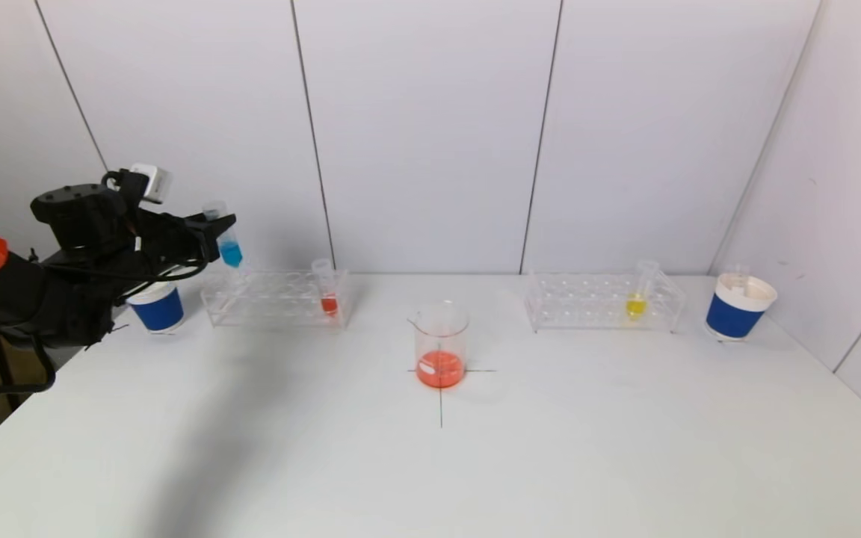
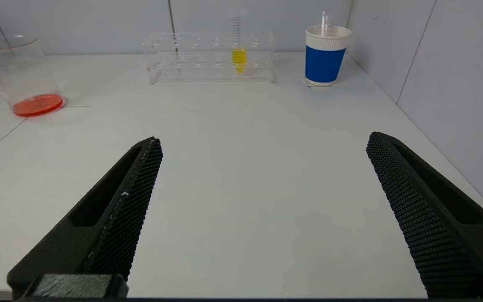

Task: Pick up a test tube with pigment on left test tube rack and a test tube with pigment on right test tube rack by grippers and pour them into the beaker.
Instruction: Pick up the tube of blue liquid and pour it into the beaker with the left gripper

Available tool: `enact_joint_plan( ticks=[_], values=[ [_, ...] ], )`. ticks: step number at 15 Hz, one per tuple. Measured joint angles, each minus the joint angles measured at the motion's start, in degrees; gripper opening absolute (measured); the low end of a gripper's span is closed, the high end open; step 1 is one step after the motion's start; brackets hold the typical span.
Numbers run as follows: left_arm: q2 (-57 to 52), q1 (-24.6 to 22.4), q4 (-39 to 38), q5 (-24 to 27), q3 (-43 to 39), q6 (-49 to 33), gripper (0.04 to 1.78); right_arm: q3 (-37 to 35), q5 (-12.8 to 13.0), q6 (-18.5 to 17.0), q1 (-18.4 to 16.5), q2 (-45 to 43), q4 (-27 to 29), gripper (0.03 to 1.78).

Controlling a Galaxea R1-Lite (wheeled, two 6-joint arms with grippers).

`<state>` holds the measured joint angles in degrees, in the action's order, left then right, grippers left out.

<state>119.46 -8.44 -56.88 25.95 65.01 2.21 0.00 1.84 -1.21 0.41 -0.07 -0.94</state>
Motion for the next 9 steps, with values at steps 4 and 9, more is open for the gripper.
enact_joint_plan(
  ticks=[4,9],
  values=[
    [-5.1,0.5,7.6,0.0,4.0,0.0,0.44,0.0,0.0,0.0,0.0,0.0,0.0,1.77],
    [-10.8,2.8,19.6,-0.1,12.3,0.3,0.44,0.0,0.0,0.0,0.0,0.0,0.0,1.77]
  ],
)
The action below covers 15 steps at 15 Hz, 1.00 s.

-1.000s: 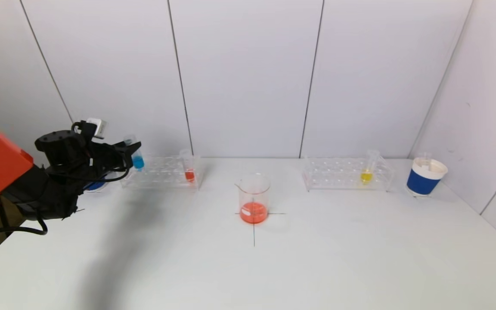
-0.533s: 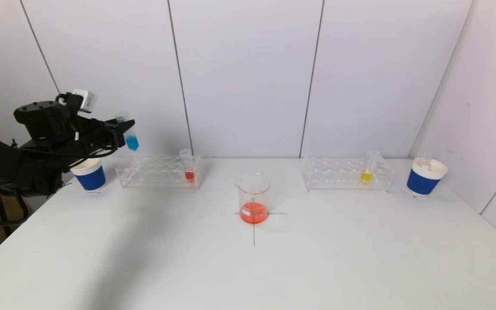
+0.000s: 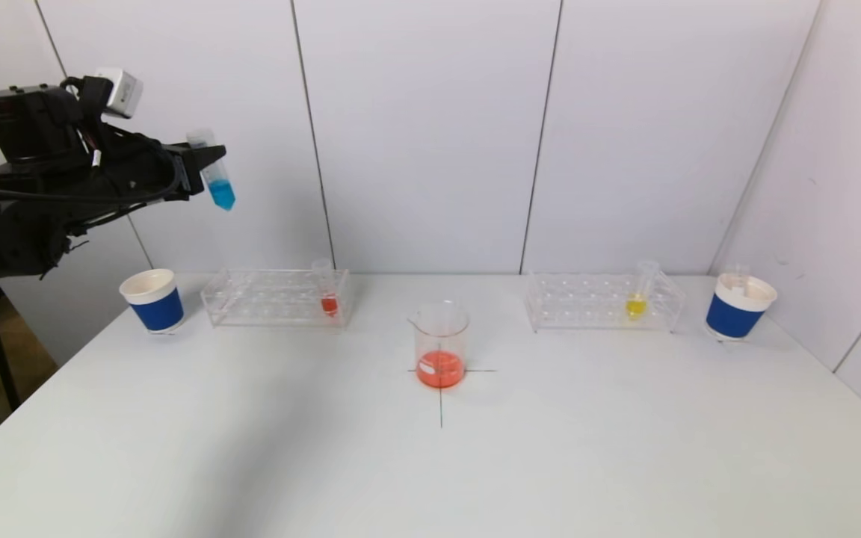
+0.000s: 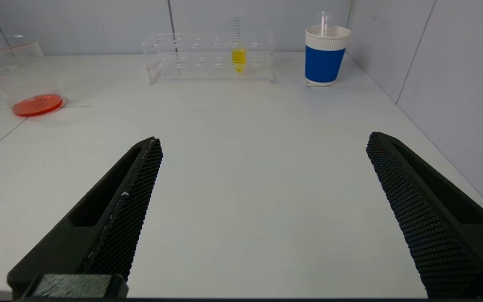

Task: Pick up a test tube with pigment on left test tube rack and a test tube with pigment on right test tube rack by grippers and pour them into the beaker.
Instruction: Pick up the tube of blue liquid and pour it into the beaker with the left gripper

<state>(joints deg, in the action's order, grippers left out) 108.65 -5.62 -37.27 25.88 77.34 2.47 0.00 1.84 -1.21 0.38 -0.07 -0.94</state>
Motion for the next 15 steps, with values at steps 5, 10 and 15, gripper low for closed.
enact_joint_plan(
  ticks=[5,10,15],
  values=[
    [-4.6,4.9,7.7,-0.9,3.1,2.7,0.44,0.0,0.0,0.0,0.0,0.0,0.0,1.77],
    [-7.4,11.7,11.9,-4.2,3.3,8.7,0.44,0.0,0.0,0.0,0.0,0.0,0.0,1.77],
    [-8.0,18.7,12.5,-8.5,3.0,14.8,0.44,0.0,0.0,0.0,0.0,0.0,0.0,1.77]
  ],
)
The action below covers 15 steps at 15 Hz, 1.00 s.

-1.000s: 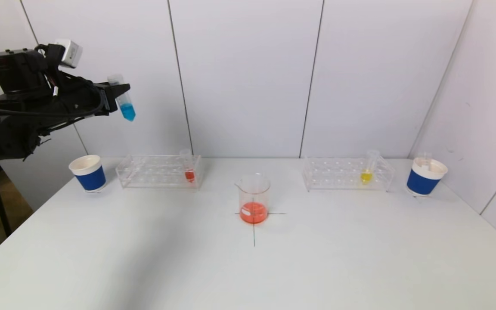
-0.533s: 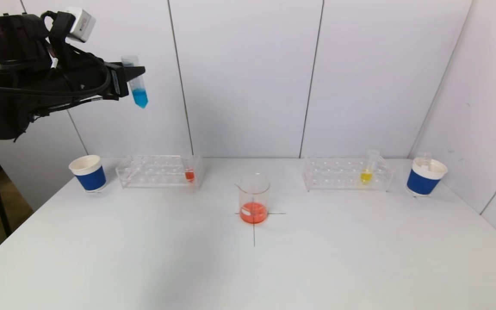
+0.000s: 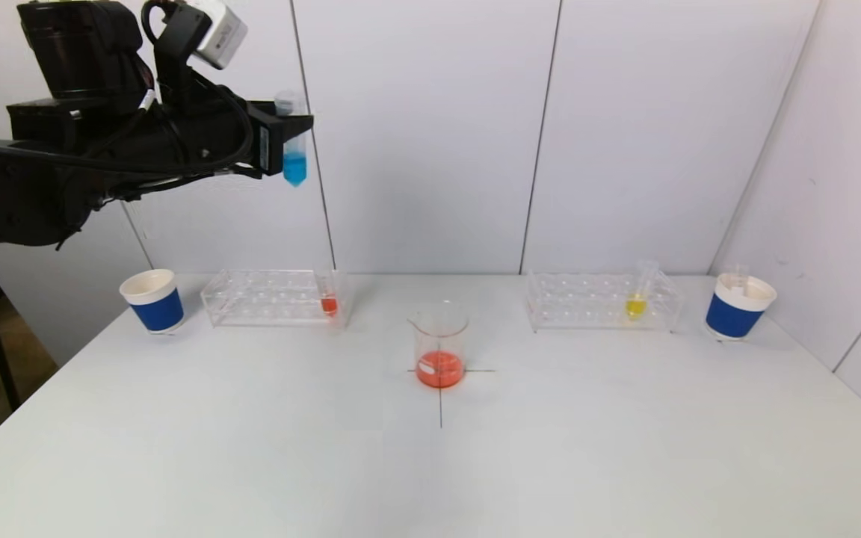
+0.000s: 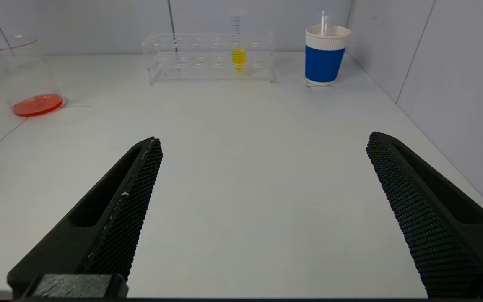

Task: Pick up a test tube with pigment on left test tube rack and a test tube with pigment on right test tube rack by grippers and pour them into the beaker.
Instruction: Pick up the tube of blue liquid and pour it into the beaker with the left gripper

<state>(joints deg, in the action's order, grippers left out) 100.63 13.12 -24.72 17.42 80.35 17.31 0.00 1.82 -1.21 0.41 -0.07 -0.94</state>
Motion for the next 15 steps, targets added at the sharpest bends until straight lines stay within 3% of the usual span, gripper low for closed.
enact_joint_plan(
  ticks=[7,15],
  values=[
    [0.5,5.2,-0.2,-1.2,-3.6,11.4,0.44,0.0,0.0,0.0,0.0,0.0,0.0,1.77],
    [0.8,6.2,-0.4,-0.4,-7.0,24.2,0.44,0.0,0.0,0.0,0.0,0.0,0.0,1.77]
  ],
)
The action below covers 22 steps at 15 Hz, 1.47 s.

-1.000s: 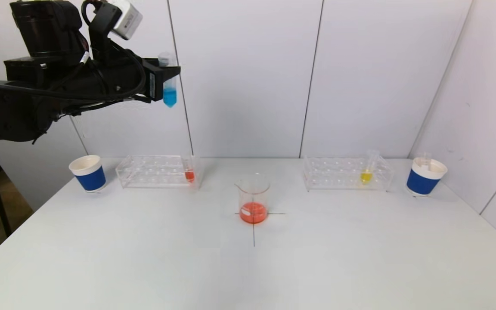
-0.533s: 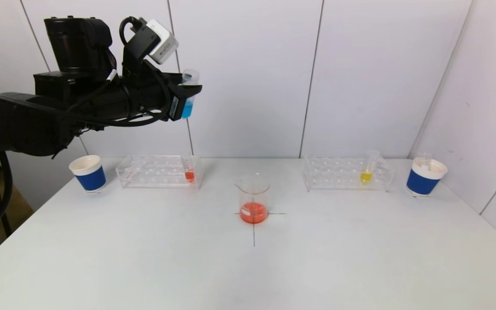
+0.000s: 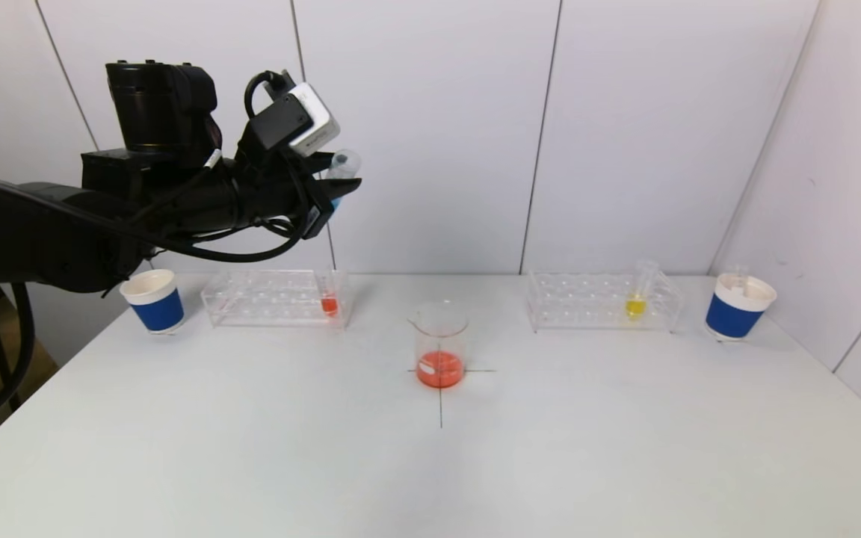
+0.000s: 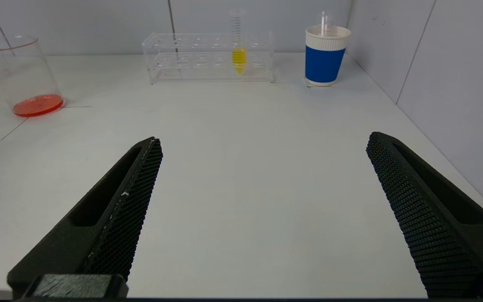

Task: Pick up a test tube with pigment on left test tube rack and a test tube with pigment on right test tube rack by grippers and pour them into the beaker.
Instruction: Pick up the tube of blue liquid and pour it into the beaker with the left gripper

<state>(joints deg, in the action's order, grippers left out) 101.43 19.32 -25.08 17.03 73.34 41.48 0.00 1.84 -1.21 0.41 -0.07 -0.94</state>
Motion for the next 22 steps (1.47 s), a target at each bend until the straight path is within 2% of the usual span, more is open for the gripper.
enact_joint_plan(
  ticks=[5,10,13,15,22],
  values=[
    [0.8,1.1,-0.7,1.3,-1.4,4.3,0.44,0.0,0.0,0.0,0.0,0.0,0.0,1.77],
    [4.1,2.0,-9.6,6.3,-4.4,11.1,0.44,0.0,0.0,0.0,0.0,0.0,0.0,1.77],
    [6.9,3.0,-13.7,8.3,-5.7,12.0,0.44,0.0,0.0,0.0,0.0,0.0,0.0,1.77],
    [8.5,3.3,-15.1,11.1,-5.9,12.9,0.44,0.0,0.0,0.0,0.0,0.0,0.0,1.77],
    [11.2,4.3,-17.5,13.5,-7.6,16.7,0.44,0.0,0.0,0.0,0.0,0.0,0.0,1.77]
  ],
)
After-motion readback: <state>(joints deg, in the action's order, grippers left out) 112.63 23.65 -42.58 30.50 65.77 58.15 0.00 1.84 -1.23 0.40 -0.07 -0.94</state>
